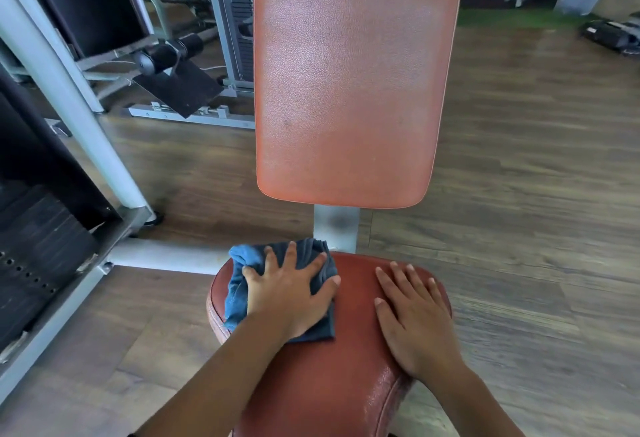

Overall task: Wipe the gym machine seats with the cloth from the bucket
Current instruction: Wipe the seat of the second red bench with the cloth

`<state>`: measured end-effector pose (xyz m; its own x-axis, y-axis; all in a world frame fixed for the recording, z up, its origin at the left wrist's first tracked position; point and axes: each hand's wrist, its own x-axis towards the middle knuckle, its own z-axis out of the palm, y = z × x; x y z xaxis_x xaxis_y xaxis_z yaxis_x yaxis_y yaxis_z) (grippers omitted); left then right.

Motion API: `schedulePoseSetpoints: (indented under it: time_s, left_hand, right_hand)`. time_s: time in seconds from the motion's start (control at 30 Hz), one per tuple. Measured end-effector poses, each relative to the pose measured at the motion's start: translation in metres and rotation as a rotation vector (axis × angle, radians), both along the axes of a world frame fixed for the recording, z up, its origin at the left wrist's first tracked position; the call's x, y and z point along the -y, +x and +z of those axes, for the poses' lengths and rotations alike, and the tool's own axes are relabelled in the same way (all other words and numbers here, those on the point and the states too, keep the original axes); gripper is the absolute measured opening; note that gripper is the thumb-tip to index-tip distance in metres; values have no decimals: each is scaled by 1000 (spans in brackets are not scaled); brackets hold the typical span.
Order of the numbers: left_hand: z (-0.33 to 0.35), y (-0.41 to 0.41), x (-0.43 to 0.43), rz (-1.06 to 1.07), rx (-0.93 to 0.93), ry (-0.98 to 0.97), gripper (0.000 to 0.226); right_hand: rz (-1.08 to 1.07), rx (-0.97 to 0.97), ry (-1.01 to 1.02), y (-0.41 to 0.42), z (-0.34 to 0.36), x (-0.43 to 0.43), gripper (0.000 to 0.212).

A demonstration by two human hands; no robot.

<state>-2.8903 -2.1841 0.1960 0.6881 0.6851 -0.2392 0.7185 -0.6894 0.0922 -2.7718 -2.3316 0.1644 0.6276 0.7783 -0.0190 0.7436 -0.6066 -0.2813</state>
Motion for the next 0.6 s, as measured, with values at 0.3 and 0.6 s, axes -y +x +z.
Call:
schedulePoseSetpoints:
  time_s: [0.3, 0.6]
  left_hand:
    - [-1, -50, -1, 14, 111, 82, 79]
    - [1, -26, 18, -17, 117, 30, 60]
  right_hand:
    - [-1, 0, 9, 2, -3, 0, 87]
    - [-25, 2, 16, 1, -3, -2, 88]
